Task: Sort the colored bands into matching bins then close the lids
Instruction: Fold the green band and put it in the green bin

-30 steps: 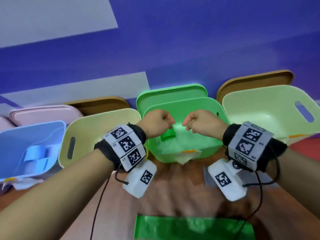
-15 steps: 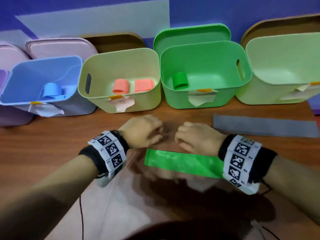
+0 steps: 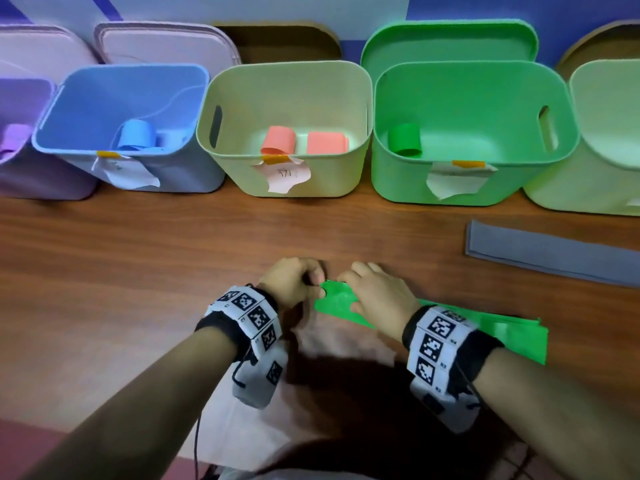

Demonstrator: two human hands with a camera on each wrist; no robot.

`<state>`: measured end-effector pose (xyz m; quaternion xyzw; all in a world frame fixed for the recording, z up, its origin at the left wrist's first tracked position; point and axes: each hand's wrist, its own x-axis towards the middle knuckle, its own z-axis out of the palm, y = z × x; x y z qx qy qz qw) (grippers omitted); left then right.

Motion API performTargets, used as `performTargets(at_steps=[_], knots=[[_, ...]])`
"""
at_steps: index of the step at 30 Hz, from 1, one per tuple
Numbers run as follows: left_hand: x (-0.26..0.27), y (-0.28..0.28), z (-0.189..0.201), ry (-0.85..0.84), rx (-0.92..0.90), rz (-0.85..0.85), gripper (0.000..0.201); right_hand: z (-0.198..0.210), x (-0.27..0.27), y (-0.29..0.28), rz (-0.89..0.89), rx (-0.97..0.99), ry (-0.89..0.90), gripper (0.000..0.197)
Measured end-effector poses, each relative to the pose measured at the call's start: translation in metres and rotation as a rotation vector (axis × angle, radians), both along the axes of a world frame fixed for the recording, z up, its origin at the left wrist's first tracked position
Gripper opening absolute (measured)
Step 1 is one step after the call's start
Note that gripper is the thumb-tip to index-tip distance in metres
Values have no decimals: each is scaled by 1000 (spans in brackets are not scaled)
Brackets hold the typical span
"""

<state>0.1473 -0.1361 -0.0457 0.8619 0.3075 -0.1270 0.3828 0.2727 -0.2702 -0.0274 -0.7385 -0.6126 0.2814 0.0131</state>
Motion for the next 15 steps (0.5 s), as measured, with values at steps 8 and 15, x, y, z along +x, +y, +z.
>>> performTargets(at_steps=[8, 15], knots=[[-5, -3, -2, -153, -430, 246, 25, -3, 11, -11, -116, 123, 117, 21], [3, -16, 19, -292, -491, 283, 23, 4, 16, -16, -179, 285, 259, 23]])
